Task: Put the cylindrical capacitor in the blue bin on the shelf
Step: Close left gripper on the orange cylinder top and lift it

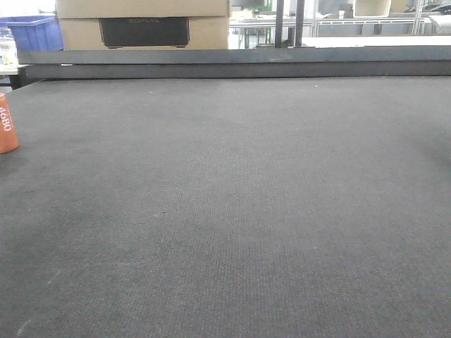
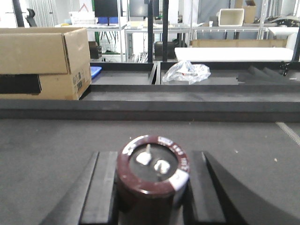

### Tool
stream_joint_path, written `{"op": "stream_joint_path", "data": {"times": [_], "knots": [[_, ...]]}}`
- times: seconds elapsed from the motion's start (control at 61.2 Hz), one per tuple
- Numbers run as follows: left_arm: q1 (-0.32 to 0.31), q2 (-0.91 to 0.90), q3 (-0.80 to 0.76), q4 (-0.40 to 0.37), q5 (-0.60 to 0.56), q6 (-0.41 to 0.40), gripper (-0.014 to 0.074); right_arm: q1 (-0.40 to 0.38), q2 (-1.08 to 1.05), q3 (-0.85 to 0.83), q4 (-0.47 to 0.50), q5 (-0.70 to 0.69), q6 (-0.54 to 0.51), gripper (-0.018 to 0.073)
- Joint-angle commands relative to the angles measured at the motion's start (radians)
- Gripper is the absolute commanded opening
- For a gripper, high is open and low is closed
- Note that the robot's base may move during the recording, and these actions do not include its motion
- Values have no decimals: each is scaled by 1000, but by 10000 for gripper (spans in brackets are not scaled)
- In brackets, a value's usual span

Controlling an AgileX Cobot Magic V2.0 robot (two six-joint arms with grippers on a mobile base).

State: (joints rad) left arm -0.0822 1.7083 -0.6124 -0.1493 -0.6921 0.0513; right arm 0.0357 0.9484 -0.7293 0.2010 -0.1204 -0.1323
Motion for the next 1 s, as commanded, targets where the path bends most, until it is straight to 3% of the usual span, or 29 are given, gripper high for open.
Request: {"op": "stream_joint_path", "data": {"times": [0.0, 0.474, 0.703, 0.768, 0.981], "knots": [[-1, 46, -33, 3, -68, -10, 582, -1, -9, 1, -6, -7, 0, -162], [-1, 259, -270, 3, -73, -10, 582, -1, -9, 1, -6, -7, 0, -162], [-1, 294, -321, 3, -23, -10, 556, -1, -9, 1, -6, -7, 0, -162], [-1, 294, -321, 1, -22, -10, 464, -1, -9, 1, -6, -7, 0, -162], [-1, 240, -321, 1, 33, -10, -46, -1, -9, 1, -6, 13, 0, -162]]}}
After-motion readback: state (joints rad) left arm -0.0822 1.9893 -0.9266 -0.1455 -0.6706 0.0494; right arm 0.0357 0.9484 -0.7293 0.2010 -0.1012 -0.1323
